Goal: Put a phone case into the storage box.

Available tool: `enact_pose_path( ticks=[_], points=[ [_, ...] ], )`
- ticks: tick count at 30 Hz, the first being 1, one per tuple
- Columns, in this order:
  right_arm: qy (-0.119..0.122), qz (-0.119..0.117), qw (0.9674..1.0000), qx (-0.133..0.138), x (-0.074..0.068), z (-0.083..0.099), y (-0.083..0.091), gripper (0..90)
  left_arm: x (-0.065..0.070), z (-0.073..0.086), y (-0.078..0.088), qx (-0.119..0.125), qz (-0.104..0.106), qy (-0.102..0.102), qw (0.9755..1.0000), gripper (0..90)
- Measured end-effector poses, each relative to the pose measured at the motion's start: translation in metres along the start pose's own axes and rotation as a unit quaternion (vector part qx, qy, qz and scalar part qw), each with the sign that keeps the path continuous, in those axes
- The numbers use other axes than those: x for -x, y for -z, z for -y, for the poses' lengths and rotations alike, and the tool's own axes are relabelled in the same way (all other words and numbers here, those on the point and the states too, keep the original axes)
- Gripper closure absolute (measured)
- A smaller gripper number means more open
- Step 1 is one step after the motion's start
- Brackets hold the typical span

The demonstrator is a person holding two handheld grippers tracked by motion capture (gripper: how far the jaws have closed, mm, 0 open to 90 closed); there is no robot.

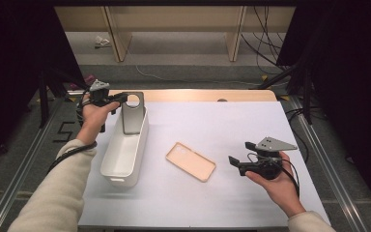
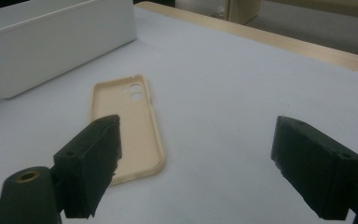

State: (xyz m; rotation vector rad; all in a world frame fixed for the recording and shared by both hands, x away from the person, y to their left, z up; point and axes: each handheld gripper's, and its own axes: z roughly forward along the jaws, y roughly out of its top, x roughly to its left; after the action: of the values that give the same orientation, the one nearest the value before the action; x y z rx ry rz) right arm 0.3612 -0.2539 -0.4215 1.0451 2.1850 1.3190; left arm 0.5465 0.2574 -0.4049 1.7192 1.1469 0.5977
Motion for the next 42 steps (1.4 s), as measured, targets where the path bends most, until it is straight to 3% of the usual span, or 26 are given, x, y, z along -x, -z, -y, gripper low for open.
enact_pose_path(
  ticks=[6,20,24,27,35,38,42],
  points=[
    [0.000,-0.001,1.0000,0.000,0.000,0.000,0.000,16.8,0.000,-0.001,-0.001,-0.004,-0.011,-0.002,0.9999,70.7],
    [0.000,-0.002,1.0000,-0.001,0.000,0.000,0.000,16.8,0.001,-0.007,0.001,-0.003,-0.032,-0.004,0.9995,51.2],
    [0.000,-0.001,1.0000,-0.001,0.000,0.000,0.000,16.7,0.002,-0.008,0.006,0.000,-0.030,0.013,0.9995,39.7],
    [0.000,-0.001,1.0000,-0.002,0.000,0.000,0.000,16.7,0.006,-0.011,0.013,0.001,-0.032,0.025,0.9992,22.6],
    [0.000,-0.001,1.0000,-0.003,0.000,0.000,-0.001,16.7,0.027,-0.012,0.039,0.001,-0.009,0.032,0.9994,5.9],
    [0.000,-0.001,1.0000,-0.003,0.000,0.000,-0.001,16.7,0.040,-0.009,0.050,0.003,-0.002,0.018,0.9998,2.5],
    [0.000,0.000,1.0000,-0.002,0.001,0.000,-0.001,16.6,0.059,-0.001,0.064,0.016,0.027,0.009,0.9995,1.2]
  ],
)
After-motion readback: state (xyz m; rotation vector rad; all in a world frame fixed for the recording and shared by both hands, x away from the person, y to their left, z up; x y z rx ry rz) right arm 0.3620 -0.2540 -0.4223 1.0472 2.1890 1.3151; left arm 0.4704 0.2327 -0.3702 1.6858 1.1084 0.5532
